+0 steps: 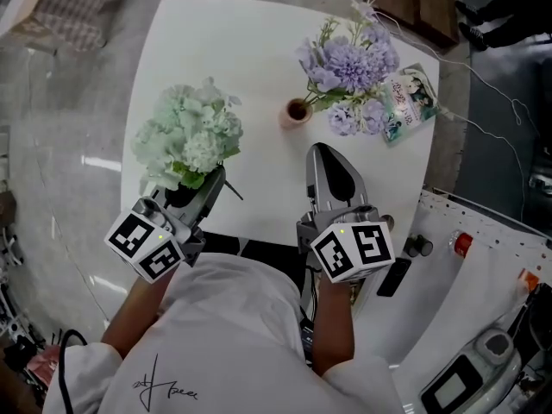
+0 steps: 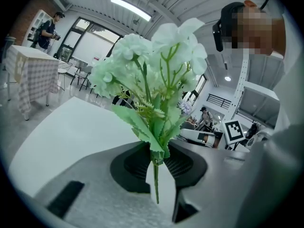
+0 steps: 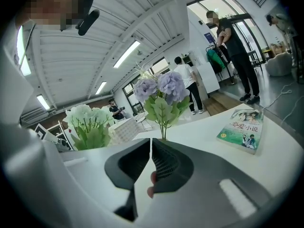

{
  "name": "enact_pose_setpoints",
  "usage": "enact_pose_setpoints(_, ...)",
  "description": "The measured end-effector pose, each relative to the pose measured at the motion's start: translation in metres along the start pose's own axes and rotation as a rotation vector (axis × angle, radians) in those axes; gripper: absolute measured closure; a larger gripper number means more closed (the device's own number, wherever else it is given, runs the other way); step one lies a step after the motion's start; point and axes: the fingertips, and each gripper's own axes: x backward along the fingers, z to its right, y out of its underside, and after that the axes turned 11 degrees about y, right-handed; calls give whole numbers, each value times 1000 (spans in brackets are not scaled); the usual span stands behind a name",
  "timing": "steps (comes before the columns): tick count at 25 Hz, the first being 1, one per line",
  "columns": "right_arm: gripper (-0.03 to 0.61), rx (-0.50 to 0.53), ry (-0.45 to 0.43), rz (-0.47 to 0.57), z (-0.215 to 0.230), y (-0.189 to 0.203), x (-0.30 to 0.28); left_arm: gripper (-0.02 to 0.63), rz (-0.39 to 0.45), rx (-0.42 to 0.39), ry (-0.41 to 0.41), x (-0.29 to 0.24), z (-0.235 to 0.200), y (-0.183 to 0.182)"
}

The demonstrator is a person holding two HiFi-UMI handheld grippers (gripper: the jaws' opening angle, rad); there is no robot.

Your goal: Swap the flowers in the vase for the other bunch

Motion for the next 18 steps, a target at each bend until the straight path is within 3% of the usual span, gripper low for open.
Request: enact_pose_setpoints(18, 523, -37, 55, 21, 6, 1, -28, 538, -34, 27, -7, 12, -19, 3)
